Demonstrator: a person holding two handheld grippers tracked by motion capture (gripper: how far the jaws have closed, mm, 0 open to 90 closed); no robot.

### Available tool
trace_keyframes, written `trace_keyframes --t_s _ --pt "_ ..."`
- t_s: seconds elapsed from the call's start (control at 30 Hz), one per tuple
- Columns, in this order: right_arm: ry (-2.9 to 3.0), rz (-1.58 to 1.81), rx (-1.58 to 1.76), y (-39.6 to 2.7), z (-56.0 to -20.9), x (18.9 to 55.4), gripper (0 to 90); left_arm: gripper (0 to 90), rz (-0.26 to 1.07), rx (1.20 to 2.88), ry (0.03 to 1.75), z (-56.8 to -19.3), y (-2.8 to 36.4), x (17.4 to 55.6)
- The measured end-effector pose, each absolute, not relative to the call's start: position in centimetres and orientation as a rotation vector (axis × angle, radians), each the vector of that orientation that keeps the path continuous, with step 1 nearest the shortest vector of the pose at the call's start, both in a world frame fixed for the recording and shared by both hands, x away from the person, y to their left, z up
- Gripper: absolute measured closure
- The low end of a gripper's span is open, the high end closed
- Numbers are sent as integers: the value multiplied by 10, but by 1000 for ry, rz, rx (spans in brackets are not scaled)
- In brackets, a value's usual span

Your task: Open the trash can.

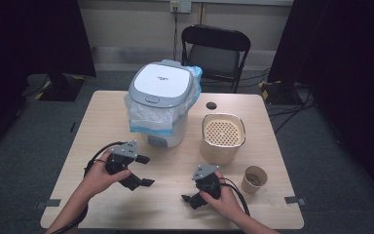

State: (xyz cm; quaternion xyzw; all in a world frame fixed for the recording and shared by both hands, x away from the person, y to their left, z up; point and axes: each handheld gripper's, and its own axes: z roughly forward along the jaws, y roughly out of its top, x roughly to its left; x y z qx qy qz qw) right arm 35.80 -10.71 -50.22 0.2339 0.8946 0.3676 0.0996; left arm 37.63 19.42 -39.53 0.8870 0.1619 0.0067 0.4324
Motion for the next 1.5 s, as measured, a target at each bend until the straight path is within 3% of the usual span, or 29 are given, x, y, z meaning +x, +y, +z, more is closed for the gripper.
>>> trace_keyframes --t_s 0.6,1.5 --pt "2641 1090 692 -107 -502 358 0 161 60 2226 407 -342 194 398" --pt "2640 1089 692 -107 -502 358 0 161 100 2208 420 -296 194 418"
